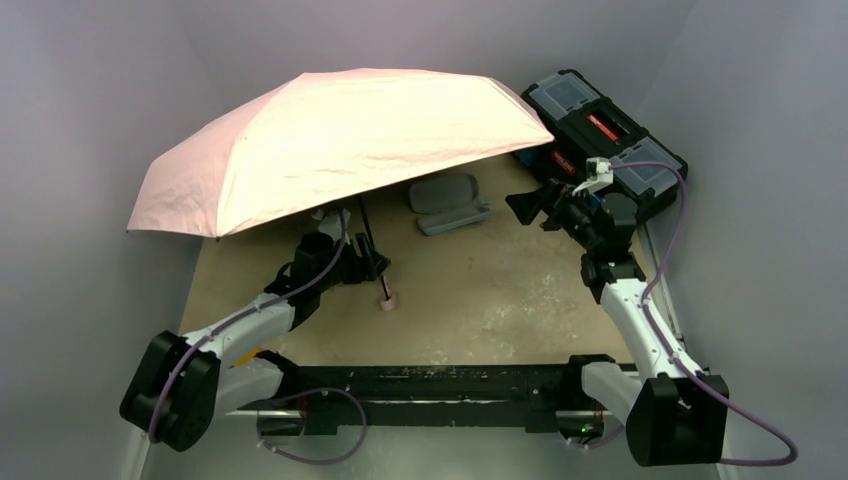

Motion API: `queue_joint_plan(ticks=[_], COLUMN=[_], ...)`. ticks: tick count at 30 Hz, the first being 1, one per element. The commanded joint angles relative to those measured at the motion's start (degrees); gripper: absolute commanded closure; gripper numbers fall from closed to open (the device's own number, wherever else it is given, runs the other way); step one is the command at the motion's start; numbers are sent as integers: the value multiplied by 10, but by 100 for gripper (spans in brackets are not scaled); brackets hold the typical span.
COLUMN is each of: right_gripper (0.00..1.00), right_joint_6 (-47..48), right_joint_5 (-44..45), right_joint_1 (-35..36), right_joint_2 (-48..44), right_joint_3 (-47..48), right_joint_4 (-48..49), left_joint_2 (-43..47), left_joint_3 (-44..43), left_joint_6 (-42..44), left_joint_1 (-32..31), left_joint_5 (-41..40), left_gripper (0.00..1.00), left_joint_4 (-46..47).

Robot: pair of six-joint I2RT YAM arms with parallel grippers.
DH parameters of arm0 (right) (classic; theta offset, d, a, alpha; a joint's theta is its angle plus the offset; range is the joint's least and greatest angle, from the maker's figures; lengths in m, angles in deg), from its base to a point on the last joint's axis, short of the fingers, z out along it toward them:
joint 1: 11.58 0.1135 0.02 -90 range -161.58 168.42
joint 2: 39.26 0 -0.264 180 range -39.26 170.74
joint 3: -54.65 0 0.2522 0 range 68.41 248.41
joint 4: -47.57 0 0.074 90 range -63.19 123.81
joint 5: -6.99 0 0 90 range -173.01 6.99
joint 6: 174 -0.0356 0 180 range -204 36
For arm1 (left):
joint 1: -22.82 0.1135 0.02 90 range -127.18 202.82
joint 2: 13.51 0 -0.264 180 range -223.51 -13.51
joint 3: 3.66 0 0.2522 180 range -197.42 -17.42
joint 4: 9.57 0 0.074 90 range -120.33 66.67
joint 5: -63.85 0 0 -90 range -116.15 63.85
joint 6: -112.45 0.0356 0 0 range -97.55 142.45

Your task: Put away the umbrella

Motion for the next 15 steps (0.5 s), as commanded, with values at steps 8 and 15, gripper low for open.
queue_joint_plan(ticks=[8, 15], right_gripper=[1, 1], right_joint_6=[-15, -39], right_joint_5=[-62, -116], right_joint_1=[0, 1], right_joint_2=[9, 12], right_joint_3=[18, 26], right_joint_4=[52, 84], left_joint_2=[-90, -18], left_joint_3=[-62, -102], left_joint_6=[3, 1], left_joint_1=[-28, -36], left_joint_5=[-12, -27], left_gripper=[60, 100], left_joint_4=[81, -23])
